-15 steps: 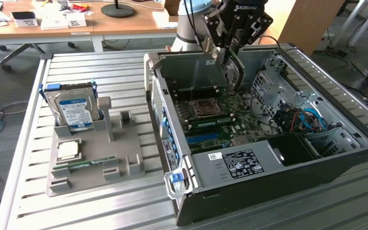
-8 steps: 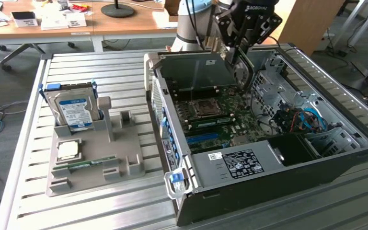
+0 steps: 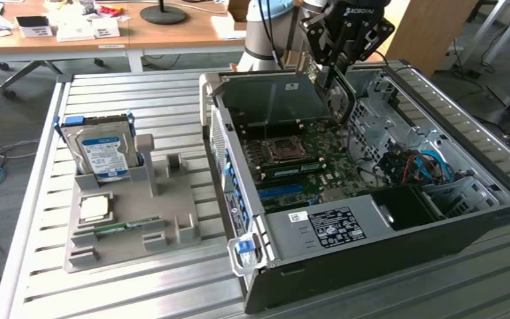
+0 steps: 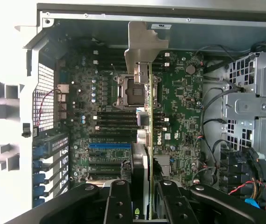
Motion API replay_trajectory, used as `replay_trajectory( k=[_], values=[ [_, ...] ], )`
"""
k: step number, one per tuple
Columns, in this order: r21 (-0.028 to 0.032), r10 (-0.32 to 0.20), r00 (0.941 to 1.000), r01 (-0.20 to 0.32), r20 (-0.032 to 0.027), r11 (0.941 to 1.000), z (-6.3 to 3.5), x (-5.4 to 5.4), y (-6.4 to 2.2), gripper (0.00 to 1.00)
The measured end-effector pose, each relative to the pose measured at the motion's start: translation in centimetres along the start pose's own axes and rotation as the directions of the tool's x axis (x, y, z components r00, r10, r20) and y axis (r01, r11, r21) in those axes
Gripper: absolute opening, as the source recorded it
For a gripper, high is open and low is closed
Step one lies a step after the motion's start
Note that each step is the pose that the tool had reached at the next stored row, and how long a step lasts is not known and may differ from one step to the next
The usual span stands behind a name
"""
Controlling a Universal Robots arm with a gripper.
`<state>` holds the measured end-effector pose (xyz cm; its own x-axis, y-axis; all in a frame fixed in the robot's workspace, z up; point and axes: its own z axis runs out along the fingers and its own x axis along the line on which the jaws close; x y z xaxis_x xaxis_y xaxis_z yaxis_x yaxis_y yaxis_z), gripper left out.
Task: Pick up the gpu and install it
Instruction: 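Pick up the gpu and move the gpu toward the slot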
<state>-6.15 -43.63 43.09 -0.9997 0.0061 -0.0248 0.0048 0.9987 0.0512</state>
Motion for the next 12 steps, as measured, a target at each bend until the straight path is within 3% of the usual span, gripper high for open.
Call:
replay_trajectory(
  k=[12],
  values=[
    [-0.0024,0.000,1.0000,0.000,-0.0001,1.0000,0.03,-0.78,0.01,0.27]
  ],
)
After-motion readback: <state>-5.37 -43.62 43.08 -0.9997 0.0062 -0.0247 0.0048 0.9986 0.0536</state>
